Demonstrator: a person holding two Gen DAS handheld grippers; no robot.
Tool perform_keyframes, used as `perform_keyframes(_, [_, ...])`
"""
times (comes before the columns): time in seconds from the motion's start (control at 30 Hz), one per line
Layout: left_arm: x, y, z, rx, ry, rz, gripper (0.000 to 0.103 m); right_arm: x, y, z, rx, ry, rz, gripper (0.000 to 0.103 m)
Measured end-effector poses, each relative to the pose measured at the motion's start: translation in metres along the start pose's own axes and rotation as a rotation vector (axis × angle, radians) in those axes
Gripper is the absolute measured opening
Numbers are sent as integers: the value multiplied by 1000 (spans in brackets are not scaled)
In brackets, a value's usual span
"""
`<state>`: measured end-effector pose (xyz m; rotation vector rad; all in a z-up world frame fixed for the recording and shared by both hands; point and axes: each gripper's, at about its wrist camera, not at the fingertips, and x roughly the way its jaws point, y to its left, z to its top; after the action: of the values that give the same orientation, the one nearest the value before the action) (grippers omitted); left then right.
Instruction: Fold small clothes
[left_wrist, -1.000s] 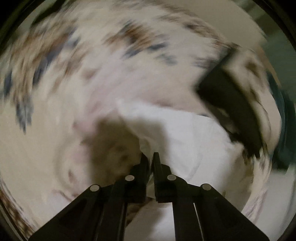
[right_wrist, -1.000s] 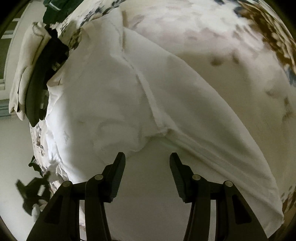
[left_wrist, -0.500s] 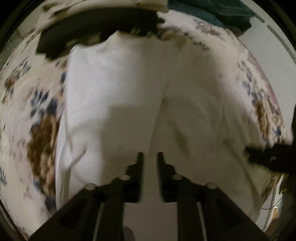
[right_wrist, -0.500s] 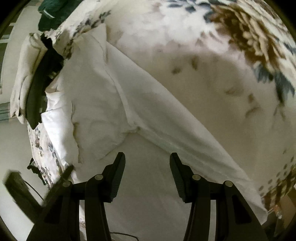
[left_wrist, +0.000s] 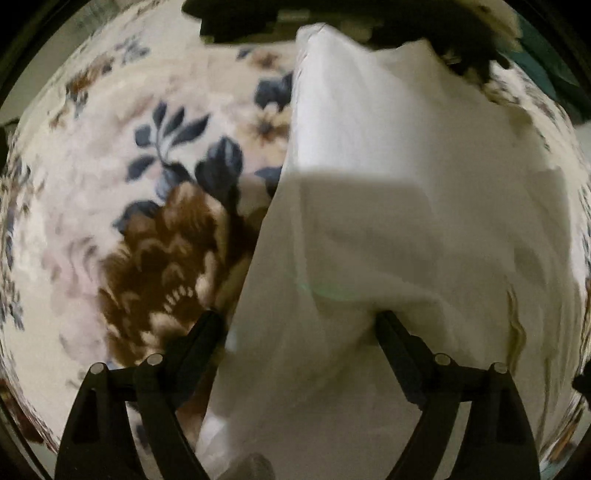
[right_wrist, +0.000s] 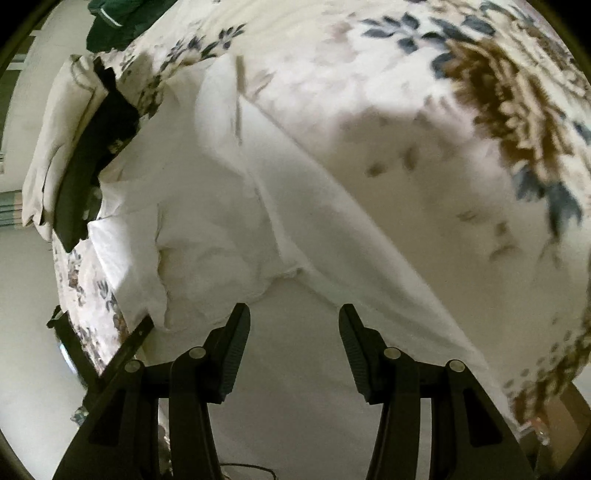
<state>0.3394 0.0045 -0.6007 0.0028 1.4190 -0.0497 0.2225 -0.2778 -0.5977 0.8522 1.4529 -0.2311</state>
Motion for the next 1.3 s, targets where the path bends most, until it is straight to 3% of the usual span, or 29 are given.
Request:
perform_keyframes(0.1, [-22,0,-15,-15,-51,14,86,-18,-3,8,-29,19,-2,60])
perform_keyframes(0.27, [-69,-23,-75,-33,-74,11,86,-41,-20,24,-138,79,-35,60])
perform_keyframes(0.43, [-91,-121,-130,-75,42,3,86,-57,-64,54,-231,160,-18,60])
perform_keyframes(0.53, [-94,-188,-189,-109,157,-22,86,-71,-102,82,-250,191,-53,60])
perform_keyframes(0.67, [-82,-282,-266,-146,294,-113,86,-88,-149,117,-303,217,-94,60])
perform_keyframes(0.83, [-55,-365,-297,-40,274,-73,86,-78,-203,148,-292,271,-162,60])
perform_keyframes(0.9, [-41,-390,-313,37,305,-68,86,-71,-214,151,-302,295,-182,60])
perform_keyframes(1.0, [-39,-398,-352,69,344,-78,86,-63,-219,151,-337,326,-189,60])
perform_keyframes(1.07, [-46,-384,-372,15,343,-70,86,-58,-216,148,-367,343,-187,60])
perform_keyframes(1.2, [-68,-316,-403,-293,298,-38,86,-41,-193,123,-457,424,-113,60])
perform_keyframes(1.3, [-84,-262,-421,-512,244,33,86,-7,-182,68,-513,655,-27,60])
